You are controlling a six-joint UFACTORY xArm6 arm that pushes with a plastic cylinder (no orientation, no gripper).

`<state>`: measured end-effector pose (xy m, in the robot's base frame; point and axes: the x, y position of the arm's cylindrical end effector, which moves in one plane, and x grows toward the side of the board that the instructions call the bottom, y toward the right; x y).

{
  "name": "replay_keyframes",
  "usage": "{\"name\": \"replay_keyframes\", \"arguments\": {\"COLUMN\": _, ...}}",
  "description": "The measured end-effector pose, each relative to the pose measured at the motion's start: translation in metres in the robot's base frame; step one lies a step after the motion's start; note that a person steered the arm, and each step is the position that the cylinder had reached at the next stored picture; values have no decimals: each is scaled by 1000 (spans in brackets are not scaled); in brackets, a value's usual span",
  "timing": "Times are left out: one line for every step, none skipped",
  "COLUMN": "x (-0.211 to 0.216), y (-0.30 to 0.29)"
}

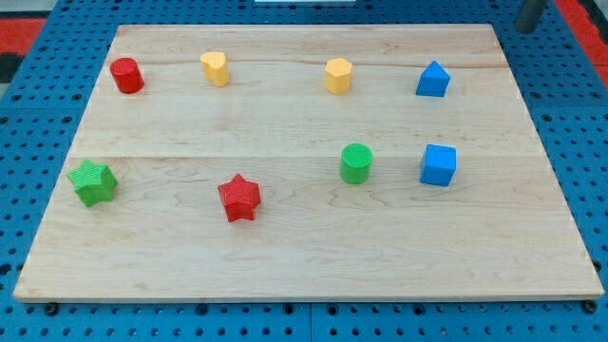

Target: Push the yellow hexagon towards the top right

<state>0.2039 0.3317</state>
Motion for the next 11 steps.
{"name": "replay_keyframes", "arguments": {"x": 1, "y": -23}}
{"name": "replay_keyframes", "arguments": {"x": 1, "y": -99}}
{"name": "replay_keyframes", "arguments": {"x": 2, "y": -194}}
{"name": "replay_keyframes", "arguments": {"x": 21, "y": -217}}
{"name": "replay_keyframes", "arguments": {"x": 69, "y": -208}}
{"name": "replay_keyframes", "arguments": {"x": 99, "y": -208}}
{"name": "replay_keyframes", "arguments": {"x": 116, "y": -224}}
{"name": "replay_keyframes", "arguments": {"x": 116, "y": -243}}
{"name": "replay_keyframes", "arguments": {"x": 141, "y": -246}}
{"name": "replay_keyframes", "arguments": {"x": 164, "y": -291}}
{"name": "replay_keyframes", "arguments": {"x": 138, "y": -317}}
